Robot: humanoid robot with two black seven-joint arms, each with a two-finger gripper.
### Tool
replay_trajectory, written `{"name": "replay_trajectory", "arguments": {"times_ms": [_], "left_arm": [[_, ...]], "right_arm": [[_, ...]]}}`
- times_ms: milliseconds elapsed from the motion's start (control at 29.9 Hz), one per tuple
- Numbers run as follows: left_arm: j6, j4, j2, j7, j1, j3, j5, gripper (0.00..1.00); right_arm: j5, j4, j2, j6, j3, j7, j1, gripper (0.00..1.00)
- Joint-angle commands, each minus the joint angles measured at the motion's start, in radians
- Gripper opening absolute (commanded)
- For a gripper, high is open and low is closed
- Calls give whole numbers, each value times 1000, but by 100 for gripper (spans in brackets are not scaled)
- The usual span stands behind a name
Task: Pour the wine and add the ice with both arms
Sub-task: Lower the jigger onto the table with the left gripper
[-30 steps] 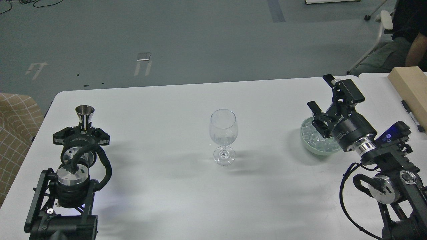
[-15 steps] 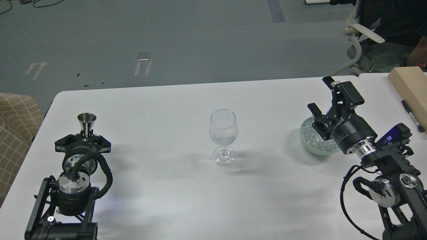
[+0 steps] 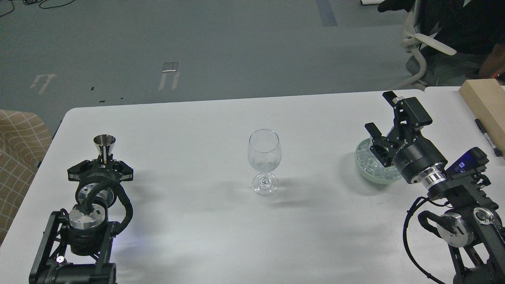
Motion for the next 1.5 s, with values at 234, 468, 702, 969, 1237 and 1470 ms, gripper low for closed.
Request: {"name": "replay_trajectory", "arguments": {"times_ms": [234,468,702,969,1237,1470], "left_arm": [[-157,4,0,32,6,0,-40,14],[-228,22,0,40,15,2,-43,21],[-230,53,0,38,12,3,-43,33],[-263,81,0,32,9,5,-41,41],[-265,90,0,31,6,5,-41,41],[-265,102,0,29,4,6,-40,44]], "right_arm": [[-6,19,-2,0,0,-14,-9,100],[-6,30,-9,-5,1,-30,-11,100],[-6,30,-8,-11,1,-31,-14,100],[-6,30,-11,-11,1,-33,-15,100],[-6,27,-9,-11,3,-33,-14,100],[-7,27,-9,-11,3,-33,-14,100]]}}
